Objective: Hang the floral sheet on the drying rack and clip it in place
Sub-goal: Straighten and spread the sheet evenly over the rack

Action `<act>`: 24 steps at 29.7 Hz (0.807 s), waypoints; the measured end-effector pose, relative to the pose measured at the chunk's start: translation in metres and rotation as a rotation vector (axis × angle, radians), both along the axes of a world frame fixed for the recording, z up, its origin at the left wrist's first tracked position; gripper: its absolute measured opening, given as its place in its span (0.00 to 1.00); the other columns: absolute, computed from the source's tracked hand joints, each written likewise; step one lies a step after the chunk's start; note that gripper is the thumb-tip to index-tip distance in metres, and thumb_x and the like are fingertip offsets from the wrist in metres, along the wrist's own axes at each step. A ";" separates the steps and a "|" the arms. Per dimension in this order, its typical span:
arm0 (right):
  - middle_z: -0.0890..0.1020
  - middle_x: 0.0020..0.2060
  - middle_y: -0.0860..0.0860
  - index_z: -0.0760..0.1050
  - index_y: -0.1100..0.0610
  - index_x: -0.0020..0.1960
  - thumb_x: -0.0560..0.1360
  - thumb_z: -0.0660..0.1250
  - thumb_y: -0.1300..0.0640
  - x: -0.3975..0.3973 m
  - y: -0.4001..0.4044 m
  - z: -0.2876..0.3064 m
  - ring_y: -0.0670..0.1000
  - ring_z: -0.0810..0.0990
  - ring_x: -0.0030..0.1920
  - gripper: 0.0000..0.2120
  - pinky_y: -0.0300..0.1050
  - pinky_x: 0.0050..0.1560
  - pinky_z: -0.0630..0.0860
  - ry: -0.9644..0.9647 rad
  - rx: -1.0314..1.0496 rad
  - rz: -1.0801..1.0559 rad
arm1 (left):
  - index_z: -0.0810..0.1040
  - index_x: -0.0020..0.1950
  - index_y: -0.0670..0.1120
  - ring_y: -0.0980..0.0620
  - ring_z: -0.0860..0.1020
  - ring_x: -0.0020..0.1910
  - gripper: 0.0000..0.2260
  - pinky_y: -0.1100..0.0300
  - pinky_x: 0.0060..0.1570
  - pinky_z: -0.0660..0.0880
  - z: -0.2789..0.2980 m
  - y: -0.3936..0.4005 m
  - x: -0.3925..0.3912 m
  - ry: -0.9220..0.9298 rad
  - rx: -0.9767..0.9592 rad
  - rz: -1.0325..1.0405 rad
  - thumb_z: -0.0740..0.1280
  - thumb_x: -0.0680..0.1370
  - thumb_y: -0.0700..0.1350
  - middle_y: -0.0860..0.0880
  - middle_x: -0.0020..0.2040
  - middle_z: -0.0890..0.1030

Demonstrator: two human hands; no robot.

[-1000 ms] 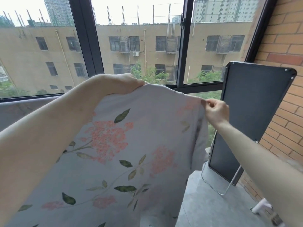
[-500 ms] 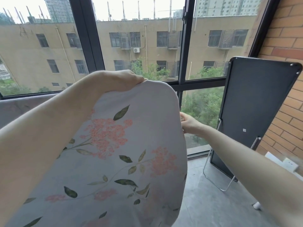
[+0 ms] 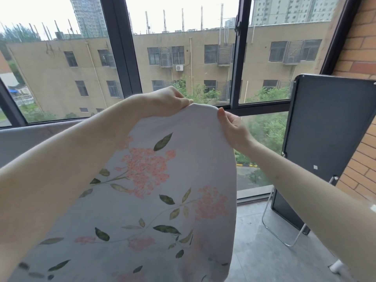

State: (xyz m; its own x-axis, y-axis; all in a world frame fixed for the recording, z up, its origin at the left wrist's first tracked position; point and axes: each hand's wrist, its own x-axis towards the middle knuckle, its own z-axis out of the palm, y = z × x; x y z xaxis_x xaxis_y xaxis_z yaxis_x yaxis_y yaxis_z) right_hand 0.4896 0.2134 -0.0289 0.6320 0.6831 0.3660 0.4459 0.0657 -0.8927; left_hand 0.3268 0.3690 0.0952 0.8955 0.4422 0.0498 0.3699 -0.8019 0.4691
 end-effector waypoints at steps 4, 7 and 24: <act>0.83 0.35 0.45 0.83 0.47 0.51 0.82 0.54 0.34 -0.007 -0.001 0.000 0.46 0.79 0.35 0.24 0.45 0.38 0.74 -0.072 0.034 -0.020 | 0.89 0.51 0.52 0.47 0.87 0.46 0.19 0.49 0.51 0.84 0.013 0.021 -0.025 0.189 -0.136 0.007 0.63 0.83 0.62 0.50 0.47 0.88; 0.83 0.37 0.49 0.83 0.48 0.51 0.79 0.54 0.29 -0.014 0.001 0.001 0.50 0.78 0.37 0.28 0.49 0.39 0.74 -0.079 0.028 -0.008 | 0.89 0.52 0.49 0.47 0.86 0.50 0.15 0.49 0.55 0.82 0.022 0.039 -0.037 0.200 -0.310 -0.057 0.68 0.81 0.56 0.46 0.52 0.88; 0.70 0.30 0.54 0.71 0.66 0.39 0.73 0.51 0.22 0.012 -0.015 0.009 0.51 0.67 0.32 0.44 0.48 0.38 0.61 -0.210 -0.133 -0.105 | 0.86 0.43 0.54 0.50 0.82 0.52 0.11 0.54 0.56 0.78 0.017 0.030 -0.005 -0.046 0.013 0.135 0.69 0.81 0.55 0.52 0.49 0.86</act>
State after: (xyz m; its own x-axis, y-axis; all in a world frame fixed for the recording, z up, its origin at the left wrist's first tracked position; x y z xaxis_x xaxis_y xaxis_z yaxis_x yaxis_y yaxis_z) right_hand 0.5017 0.1989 -0.0197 0.6217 0.6688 0.4077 0.6204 -0.1027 -0.7776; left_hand 0.3221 0.3993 0.1123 0.8245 0.5576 0.0963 0.4531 -0.7525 0.4780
